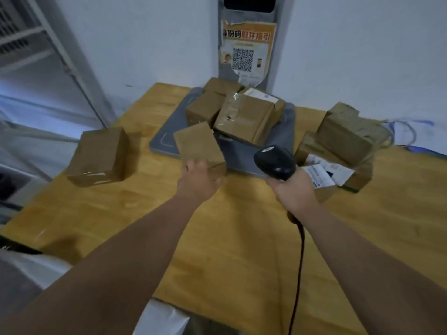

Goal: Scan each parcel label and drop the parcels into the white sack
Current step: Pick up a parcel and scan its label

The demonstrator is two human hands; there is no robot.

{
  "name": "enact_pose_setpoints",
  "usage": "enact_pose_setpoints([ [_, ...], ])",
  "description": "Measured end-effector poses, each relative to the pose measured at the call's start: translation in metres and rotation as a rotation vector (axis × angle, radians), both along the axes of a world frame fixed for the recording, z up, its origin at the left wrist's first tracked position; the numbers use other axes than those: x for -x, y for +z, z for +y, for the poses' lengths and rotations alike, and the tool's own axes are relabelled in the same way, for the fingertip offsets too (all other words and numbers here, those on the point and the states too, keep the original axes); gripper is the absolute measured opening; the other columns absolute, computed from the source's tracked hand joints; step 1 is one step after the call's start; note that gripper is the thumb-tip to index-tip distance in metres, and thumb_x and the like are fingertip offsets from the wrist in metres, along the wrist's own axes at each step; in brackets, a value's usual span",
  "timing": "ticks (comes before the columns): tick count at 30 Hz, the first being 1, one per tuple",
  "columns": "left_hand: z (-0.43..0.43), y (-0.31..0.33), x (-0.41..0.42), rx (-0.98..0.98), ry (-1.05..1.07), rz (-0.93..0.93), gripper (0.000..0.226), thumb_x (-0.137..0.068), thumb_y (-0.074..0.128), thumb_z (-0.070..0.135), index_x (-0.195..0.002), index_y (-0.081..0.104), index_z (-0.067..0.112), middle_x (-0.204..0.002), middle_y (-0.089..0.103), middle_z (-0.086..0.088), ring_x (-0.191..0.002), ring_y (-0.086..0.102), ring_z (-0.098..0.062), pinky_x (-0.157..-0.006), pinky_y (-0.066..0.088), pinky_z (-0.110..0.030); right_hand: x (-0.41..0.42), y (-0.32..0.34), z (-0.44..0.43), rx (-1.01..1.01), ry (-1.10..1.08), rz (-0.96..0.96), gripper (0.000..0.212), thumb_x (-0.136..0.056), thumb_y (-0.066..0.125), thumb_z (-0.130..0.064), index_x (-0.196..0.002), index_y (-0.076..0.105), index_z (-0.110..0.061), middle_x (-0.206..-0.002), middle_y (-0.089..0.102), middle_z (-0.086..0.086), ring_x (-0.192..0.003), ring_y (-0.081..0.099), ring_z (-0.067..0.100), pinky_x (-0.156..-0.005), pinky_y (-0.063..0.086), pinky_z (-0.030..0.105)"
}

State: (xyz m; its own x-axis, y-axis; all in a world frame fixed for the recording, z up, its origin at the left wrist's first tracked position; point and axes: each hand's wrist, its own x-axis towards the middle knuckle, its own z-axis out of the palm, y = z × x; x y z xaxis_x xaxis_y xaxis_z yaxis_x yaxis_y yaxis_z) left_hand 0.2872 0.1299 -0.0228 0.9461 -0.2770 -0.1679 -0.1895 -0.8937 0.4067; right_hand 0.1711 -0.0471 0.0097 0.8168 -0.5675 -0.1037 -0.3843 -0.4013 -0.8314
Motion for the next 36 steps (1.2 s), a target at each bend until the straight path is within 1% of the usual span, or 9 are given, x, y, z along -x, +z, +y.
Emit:
enact_pose_setpoints([
  [5, -0.043, -0.01, -0.044, 0.066, 0.321, 0.264, 0.11, -0.074, 0.05, 0.08, -0.153, -0.007, 0.028, -0.157, -0.011, -0.02, -0.144, -0.005, -0.041, -0.114, 0.013, -0.061, -0.027, -0.009, -0.015, -0.183, -0.06, 0.009, 0.011, -0.081, 0.067, -0.013, -0.08, 0.06, -0.005, -0.055, 0.054, 0.004, -0.036, 0.049, 0.004, -0.038, 0.038, 0.016],
  [10, -0.057, -0.031, -0.062, -0.065, 0.344, 0.251, 0.111, -0.071, 0.057, 0.079, -0.149, -0.01, 0.039, -0.153, -0.027, -0.021, -0.142, -0.015, -0.044, -0.109, 0.013, -0.068, -0.03, -0.019, -0.03, -0.27, -0.028, 0.063, 0.02, -0.083, 0.067, -0.012, -0.068, 0.055, -0.01, -0.049, 0.051, 0.004, -0.036, 0.048, 0.007, -0.042, 0.042, 0.02],
  [15, -0.043, -0.039, -0.064, 0.023, 0.4, 0.196, 0.094, -0.074, 0.067, 0.06, -0.144, 0.006, 0.042, -0.154, -0.019, -0.019, -0.137, 0.007, -0.045, -0.103, 0.031, -0.059, -0.031, -0.024, -0.036, -0.316, -0.037, 0.116, 0.023, -0.084, 0.064, -0.014, -0.064, 0.054, -0.01, -0.05, 0.051, 0.005, -0.039, 0.049, 0.01, -0.045, 0.043, 0.021],
  [18, -0.028, -0.037, -0.056, 0.09, 0.389, 0.184, 0.091, -0.074, 0.063, 0.06, -0.145, 0.007, 0.044, -0.155, -0.014, -0.015, -0.137, 0.007, -0.044, -0.105, 0.03, -0.057, -0.032, -0.028, -0.028, -0.307, -0.02, 0.121, 0.023, -0.083, 0.067, -0.018, -0.065, 0.056, -0.009, -0.05, 0.053, 0.006, -0.041, 0.051, 0.011, -0.049, 0.045, 0.023],
  [21, -0.007, -0.041, -0.033, 0.305, 0.277, 0.217, 0.091, -0.075, 0.064, 0.057, -0.146, 0.007, 0.05, -0.156, -0.006, -0.004, -0.139, 0.011, -0.041, -0.108, 0.029, -0.052, -0.026, -0.033, -0.015, -0.356, -0.027, 0.096, 0.019, -0.082, 0.07, -0.017, -0.069, 0.062, -0.005, -0.054, 0.057, 0.008, -0.046, 0.055, 0.015, -0.055, 0.048, 0.03],
  [25, 0.019, -0.043, 0.016, 0.628, 0.118, 0.442, 0.095, -0.078, 0.069, 0.049, -0.147, 0.003, 0.053, -0.152, 0.004, 0.006, -0.135, 0.025, -0.032, -0.101, 0.041, -0.042, -0.012, -0.03, 0.008, -0.468, -0.041, 0.038, 0.008, -0.083, 0.072, -0.012, -0.08, 0.065, -0.009, -0.071, 0.064, 0.012, -0.064, 0.062, 0.021, -0.066, 0.055, 0.033],
  [28, 0.029, -0.044, 0.044, 0.72, 0.109, 0.672, 0.105, -0.065, 0.068, 0.06, -0.146, 0.001, 0.057, -0.153, 0.012, 0.008, -0.135, 0.029, -0.03, -0.099, 0.044, -0.049, -0.006, -0.03, 0.022, -0.56, -0.016, 0.07, 0.011, -0.081, 0.076, -0.019, -0.083, 0.065, -0.019, -0.084, 0.067, 0.008, -0.086, 0.065, 0.024, -0.085, 0.054, 0.041],
  [32, 0.03, -0.039, 0.063, 0.678, 0.088, 0.878, 0.101, -0.077, 0.067, 0.06, -0.15, 0.0, 0.043, -0.151, 0.033, 0.0, -0.128, 0.039, -0.021, -0.093, 0.038, -0.041, -0.002, -0.03, 0.034, -0.561, -0.008, 0.11, 0.015, -0.08, 0.076, -0.019, -0.092, 0.068, -0.02, -0.093, 0.072, 0.005, -0.091, 0.068, 0.022, -0.084, 0.057, 0.041],
  [36, 0.024, -0.029, 0.059, 0.538, 0.058, 0.633, 0.076, -0.089, 0.045, 0.062, -0.149, 0.024, 0.02, -0.147, 0.039, -0.007, -0.118, 0.046, -0.02, -0.094, 0.042, -0.035, 0.007, -0.028, 0.029, -0.429, -0.011, 0.15, 0.016, -0.082, 0.075, -0.018, -0.093, 0.063, -0.02, -0.092, 0.068, 0.002, -0.088, 0.064, 0.016, -0.077, 0.056, 0.034],
])
